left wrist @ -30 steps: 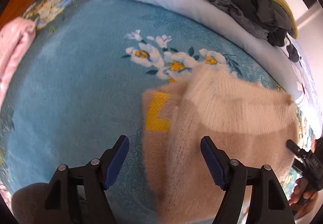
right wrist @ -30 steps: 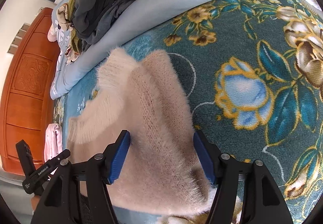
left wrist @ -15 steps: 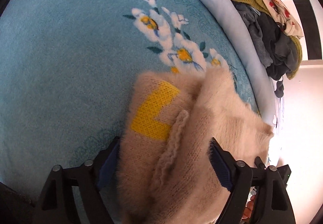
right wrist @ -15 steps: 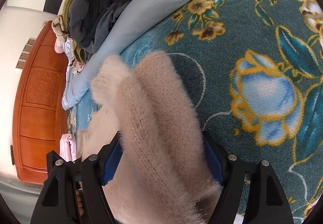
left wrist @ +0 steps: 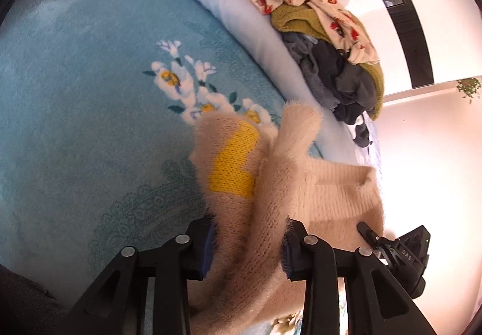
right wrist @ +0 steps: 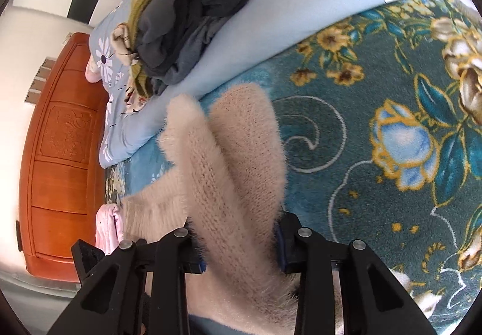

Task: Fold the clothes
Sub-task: 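Lift the folded sweater with both grippers and carry it toward the headboard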

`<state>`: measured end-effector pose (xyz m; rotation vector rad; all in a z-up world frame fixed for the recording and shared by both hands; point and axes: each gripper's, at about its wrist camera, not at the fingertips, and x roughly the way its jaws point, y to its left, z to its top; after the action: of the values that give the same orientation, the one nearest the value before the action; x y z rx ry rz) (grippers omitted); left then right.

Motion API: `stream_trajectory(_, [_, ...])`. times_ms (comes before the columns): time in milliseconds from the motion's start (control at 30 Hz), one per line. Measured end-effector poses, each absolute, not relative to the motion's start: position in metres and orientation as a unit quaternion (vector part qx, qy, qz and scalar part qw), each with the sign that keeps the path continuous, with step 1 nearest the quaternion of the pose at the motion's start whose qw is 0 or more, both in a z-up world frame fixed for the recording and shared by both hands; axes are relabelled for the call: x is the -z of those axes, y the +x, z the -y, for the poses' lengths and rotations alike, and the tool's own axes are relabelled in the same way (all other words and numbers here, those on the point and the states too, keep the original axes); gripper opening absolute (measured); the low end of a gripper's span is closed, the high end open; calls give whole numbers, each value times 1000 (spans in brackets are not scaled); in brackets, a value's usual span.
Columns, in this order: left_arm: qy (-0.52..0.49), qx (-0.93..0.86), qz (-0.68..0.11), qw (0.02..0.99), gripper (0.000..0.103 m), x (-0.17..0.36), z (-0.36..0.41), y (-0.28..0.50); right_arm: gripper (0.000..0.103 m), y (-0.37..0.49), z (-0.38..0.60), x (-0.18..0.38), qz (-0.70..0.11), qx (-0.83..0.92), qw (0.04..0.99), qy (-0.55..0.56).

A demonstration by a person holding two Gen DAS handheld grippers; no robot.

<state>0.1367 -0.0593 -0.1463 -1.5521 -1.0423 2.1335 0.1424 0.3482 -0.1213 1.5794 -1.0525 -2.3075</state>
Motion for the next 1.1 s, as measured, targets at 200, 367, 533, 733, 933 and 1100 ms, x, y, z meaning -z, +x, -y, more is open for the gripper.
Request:
stream_trajectory(200, [-467, -779, 386, 162, 37, 92, 124, 122, 33, 111, -293, 59, 305, 793, 140, 509])
stream_trajectory(367, [-389, -813, 413, 135, 37, 49, 210, 130, 33, 63, -212, 10, 260, 801, 219, 493])
stream_trajectory(533, [-317, -846, 423, 64, 37, 20, 321, 157, 33, 3, -78, -23, 198, 784, 316, 496])
stream_trajectory(733, [-256, -866, 428, -44, 37, 10, 445, 195, 33, -31, 88, -9, 116, 748, 400, 517])
stream_trajectory(933, [-215, -850, 462, -132, 37, 41, 536, 235, 33, -49, 231, 27, 40, 710, 450, 540])
stream_trajectory(1100, [-237, -806, 511, -180, 37, 117, 562, 245, 33, -65, 350, 58, -23, 672, 489, 556])
